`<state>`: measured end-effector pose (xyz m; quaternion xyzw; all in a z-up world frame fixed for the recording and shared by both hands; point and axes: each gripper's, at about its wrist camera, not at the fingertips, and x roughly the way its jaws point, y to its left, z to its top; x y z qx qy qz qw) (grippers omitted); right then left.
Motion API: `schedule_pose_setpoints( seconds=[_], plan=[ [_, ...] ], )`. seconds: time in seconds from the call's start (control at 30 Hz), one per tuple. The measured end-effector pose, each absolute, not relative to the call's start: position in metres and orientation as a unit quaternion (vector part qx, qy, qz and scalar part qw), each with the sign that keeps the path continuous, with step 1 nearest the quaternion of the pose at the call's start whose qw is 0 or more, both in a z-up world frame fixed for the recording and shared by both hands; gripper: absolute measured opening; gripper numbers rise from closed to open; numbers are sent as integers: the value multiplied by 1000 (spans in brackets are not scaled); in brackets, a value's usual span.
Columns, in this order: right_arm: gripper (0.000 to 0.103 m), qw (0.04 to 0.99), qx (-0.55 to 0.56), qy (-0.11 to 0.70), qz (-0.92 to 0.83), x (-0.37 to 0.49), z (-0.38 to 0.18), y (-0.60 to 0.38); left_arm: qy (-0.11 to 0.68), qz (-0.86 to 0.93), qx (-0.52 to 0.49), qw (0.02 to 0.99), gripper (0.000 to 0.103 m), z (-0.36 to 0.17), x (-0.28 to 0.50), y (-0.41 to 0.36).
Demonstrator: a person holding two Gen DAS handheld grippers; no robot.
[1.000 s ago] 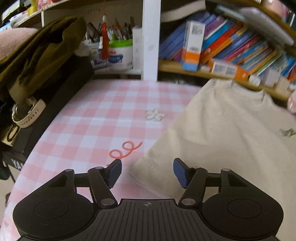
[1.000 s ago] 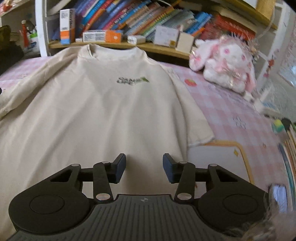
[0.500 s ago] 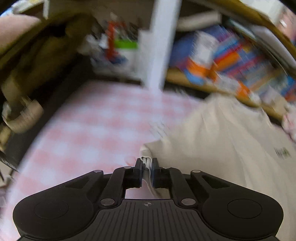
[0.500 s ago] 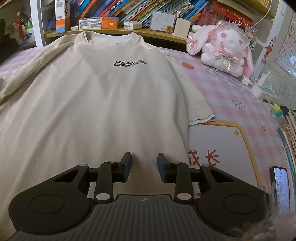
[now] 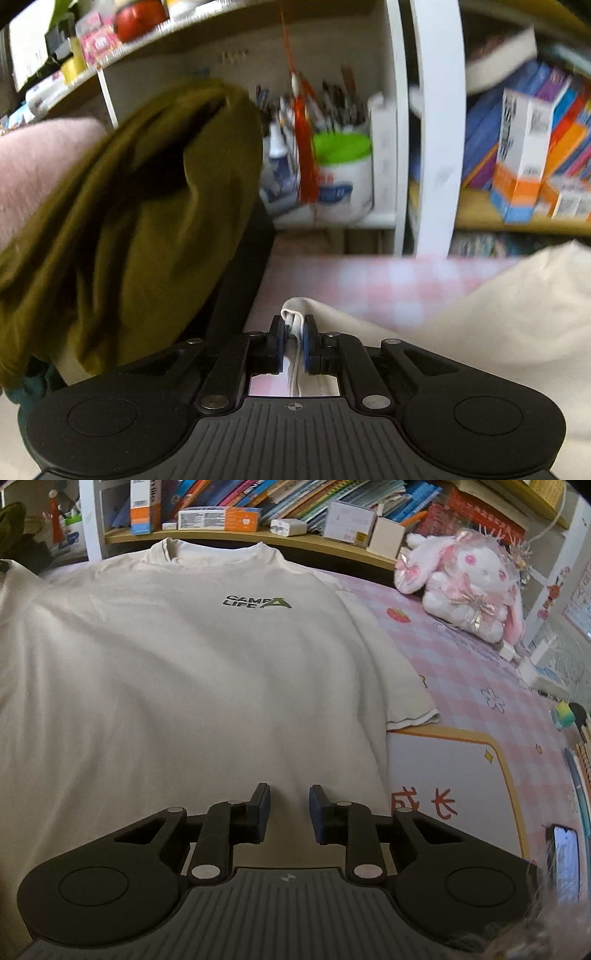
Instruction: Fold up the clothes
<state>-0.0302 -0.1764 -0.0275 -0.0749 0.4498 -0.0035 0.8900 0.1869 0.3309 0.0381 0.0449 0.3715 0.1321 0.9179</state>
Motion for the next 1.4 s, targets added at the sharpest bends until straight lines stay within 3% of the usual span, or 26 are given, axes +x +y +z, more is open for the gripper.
schedule_pose_setpoints(
  seconds=[0.07, 0.2, 0.37, 0.53, 0.8, 0.9, 1.13, 1.2, 1.33, 1.4],
  plan=[
    [23, 889, -79, 450, -3, -29, -27, -175, 390, 135, 49, 910, 17, 27, 187, 332],
    [23, 888, -85, 452, 5, -27, -27, -175, 382, 123, 78, 913, 23, 26, 169, 325],
    [29, 897, -59, 438, 36, -25, -11, -185, 299, 38, 41, 952, 34, 60, 93, 289],
    [32, 917, -36, 396, 25, -13, 20, -219, 324, -50, -9, 945, 45, 53, 12, 223],
    [33, 910, -48, 411, -11, 31, 10, -292, 400, -38, -24, 915, 54, 13, -62, 124],
    [33, 903, -32, 428, 6, 40, -5, -310, 404, -2, -9, 915, 60, 11, -75, 102],
    [33, 900, 4, 432, 59, 52, -19, -331, 406, 83, 0, 910, 61, 8, -93, 82],
    [31, 899, 4, 431, 75, 54, -20, -333, 407, 103, -8, 908, 64, 7, -96, 81],
    [12, 895, 1, 432, 110, 57, -19, -334, 412, 125, -35, 902, 74, 5, -96, 87],
    [10, 892, -15, 434, 127, 60, -16, -335, 414, 129, -39, 900, 76, 5, -96, 88]
  ],
)
